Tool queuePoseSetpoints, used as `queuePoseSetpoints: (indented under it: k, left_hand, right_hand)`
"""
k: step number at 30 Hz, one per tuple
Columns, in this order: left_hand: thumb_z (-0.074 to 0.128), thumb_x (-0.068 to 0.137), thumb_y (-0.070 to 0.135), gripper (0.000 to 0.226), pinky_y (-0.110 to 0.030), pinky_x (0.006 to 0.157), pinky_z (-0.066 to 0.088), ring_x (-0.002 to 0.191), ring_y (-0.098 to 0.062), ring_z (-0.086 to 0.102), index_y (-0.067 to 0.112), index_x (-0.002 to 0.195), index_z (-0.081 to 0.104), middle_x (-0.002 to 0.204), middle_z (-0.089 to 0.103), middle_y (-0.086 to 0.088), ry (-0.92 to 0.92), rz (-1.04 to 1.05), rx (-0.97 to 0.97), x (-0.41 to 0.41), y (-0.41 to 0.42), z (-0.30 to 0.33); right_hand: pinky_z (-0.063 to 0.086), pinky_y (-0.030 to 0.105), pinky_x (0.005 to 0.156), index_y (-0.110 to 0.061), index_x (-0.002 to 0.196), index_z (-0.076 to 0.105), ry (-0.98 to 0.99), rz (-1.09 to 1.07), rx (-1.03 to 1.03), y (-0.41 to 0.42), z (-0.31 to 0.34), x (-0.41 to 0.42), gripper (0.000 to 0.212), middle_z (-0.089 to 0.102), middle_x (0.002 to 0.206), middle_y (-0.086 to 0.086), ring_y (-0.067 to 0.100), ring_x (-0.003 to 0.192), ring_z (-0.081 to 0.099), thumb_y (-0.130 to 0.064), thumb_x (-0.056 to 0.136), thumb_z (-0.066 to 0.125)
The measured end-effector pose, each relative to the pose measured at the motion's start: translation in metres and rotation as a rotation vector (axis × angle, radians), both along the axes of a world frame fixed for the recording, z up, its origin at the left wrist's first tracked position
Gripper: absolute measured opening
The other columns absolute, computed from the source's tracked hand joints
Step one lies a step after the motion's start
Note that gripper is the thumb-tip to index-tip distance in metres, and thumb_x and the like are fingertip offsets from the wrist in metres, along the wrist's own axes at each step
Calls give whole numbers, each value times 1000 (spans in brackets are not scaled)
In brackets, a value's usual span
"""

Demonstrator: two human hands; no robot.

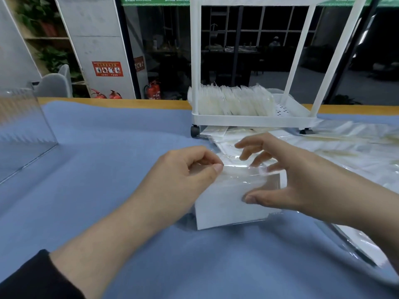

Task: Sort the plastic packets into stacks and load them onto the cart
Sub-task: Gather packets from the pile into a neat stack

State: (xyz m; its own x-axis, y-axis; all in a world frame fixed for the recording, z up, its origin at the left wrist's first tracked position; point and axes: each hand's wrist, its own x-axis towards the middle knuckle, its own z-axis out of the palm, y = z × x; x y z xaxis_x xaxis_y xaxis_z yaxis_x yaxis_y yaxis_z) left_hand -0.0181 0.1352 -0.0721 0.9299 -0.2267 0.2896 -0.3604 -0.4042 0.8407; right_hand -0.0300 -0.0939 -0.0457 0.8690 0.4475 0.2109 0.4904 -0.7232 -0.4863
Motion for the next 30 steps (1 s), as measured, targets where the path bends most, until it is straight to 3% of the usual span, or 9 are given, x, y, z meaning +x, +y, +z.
queuePoseSetpoints:
  k: [3, 5, 10, 17, 22, 24, 25, 27, 30]
  left_hand:
    - [65, 95, 25, 13, -23, 71, 49, 85, -23, 63, 25, 86, 74, 85, 72, 1, 42, -20, -119, -1, -3, -2]
    - [61, 98, 30, 15, -23, 76, 50, 86, -17, 66, 26, 91, 73, 90, 74, 6, 64, -19, -169, -3, -8, -3]
    - [52, 95, 49, 29, -40, 89, 52, 85, -12, 69, 27, 94, 71, 93, 74, 4, 106, 27, -351, -7, -14, -2]
    - [45, 103, 44, 27, -29, 84, 49, 89, -7, 67, 33, 94, 69, 98, 71, 10, 99, 66, -255, -7, -15, -10]
    - [41, 94, 71, 39, -27, 86, 51, 96, -12, 68, 42, 100, 68, 98, 72, 9, 144, -79, -162, 6, -7, -7]
    - [63, 78, 63, 26, -21, 88, 50, 110, -13, 66, 57, 103, 64, 100, 72, 15, 177, -146, -16, 15, 7, 2]
    - [71, 71, 61, 40, -17, 88, 49, 110, -7, 65, 62, 109, 58, 105, 69, 19, 155, -169, 90, 16, 14, 6]
    - [87, 66, 50, 59, -13, 82, 49, 92, 1, 64, 59, 113, 53, 104, 64, 21, 76, -174, 211, 14, 24, 9]
    - [87, 77, 26, 38, -19, 64, 44, 65, -4, 52, 41, 100, 60, 88, 65, 2, 6, -129, 167, 8, 20, 9]
  right_hand:
    - [43, 15, 90, -68, 123, 35, 43, 0, -152, 2, -1, -1, 62, 47, 120, -43, -19, 112, 43, -65, 72, 71]
    - [42, 12, 86, -64, 120, 36, 70, 26, -194, 9, -3, -4, 54, 48, 115, -42, -17, 107, 45, -54, 81, 71]
    - [42, 11, 81, -60, 113, 45, -19, 7, -18, 20, -8, -5, 51, 54, 110, -31, -7, 102, 53, -41, 78, 77]
    - [41, 12, 86, -57, 117, 40, 78, 23, -88, 18, -11, -4, 48, 48, 116, -35, -10, 108, 48, -45, 81, 70]
    - [44, 17, 75, -45, 103, 57, 51, 26, -42, 17, -6, -4, 31, 60, 102, -25, 0, 96, 56, -27, 82, 70]
    - [44, 19, 70, -46, 102, 57, 3, -11, 19, 13, -4, -3, 30, 62, 100, -23, 3, 92, 57, -28, 82, 71]
    - [45, 20, 67, -46, 102, 57, -23, -33, 56, 11, -2, -2, 30, 63, 99, -22, 5, 89, 58, -29, 81, 71]
    - [46, 22, 65, -46, 102, 58, -56, -60, 108, 9, -2, -1, 30, 63, 98, -19, 8, 85, 59, -31, 81, 72]
    - [43, 17, 65, -45, 101, 58, -50, -55, 103, 9, -3, -1, 28, 62, 96, -22, 5, 83, 57, -32, 82, 73]
